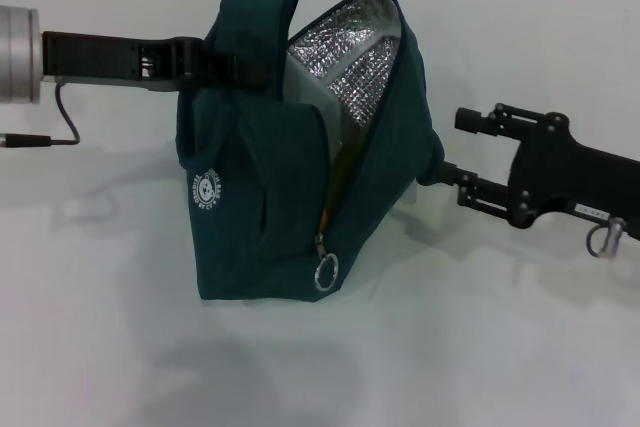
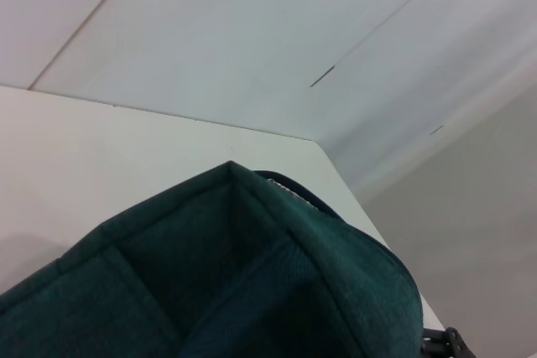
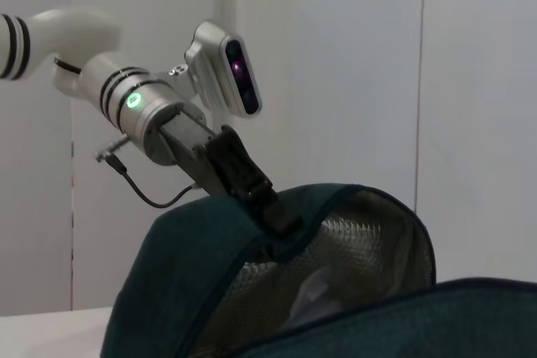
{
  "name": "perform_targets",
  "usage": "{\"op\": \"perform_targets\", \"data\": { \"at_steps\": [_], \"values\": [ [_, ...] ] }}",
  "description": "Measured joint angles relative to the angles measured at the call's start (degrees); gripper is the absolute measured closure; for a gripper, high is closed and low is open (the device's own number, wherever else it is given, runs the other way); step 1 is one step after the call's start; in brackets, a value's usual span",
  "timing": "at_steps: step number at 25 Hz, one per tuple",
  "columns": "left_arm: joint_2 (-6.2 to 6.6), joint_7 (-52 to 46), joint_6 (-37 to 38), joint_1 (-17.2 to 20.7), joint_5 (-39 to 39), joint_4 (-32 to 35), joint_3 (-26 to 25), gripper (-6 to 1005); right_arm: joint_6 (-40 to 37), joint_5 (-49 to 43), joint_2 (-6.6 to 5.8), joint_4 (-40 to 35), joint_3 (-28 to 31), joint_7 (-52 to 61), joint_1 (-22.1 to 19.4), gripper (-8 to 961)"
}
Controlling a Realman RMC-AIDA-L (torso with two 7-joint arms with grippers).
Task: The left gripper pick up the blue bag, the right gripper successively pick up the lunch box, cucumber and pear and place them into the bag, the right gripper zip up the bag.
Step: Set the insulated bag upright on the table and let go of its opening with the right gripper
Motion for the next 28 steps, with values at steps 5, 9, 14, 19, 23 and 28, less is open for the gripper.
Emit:
{"op": "perform_targets", "data": {
  "at_steps": [5,9,14,19,23,28],
  "values": [
    [-0.01,0.07,0.0,0.0,-0.02,0.01,0.05,962,2.68,-1.45,0.86,0.35,0.12,-0.08,1.44,417],
    [-0.02,0.13,0.0,-0.06,-0.02,0.0,0.21,962,3.84,-2.67,1.08,0.68,-0.14,0.02,2.39,361],
    [-0.1,0.13,0.01,-0.09,-0.02,0.0,0.27,962,3.75,-3.08,1.22,1.94,-0.23,0.0,3.63,370],
    [-0.17,0.14,0.08,-0.03,-0.02,0.0,0.33,962,2.81,-3.81,1.25,1.53,-0.27,-0.26,3.67,477],
    [-0.18,0.14,0.17,0.05,-0.02,0.0,0.35,962,2.0,-3.83,1.27,1.42,-0.12,-1.43,3.36,616],
    [-0.18,0.14,0.27,0.15,-0.02,0.0,0.31,962,1.2,-3.78,1.27,1.25,0.17,-2.1,3.07,728]
  ]
}}
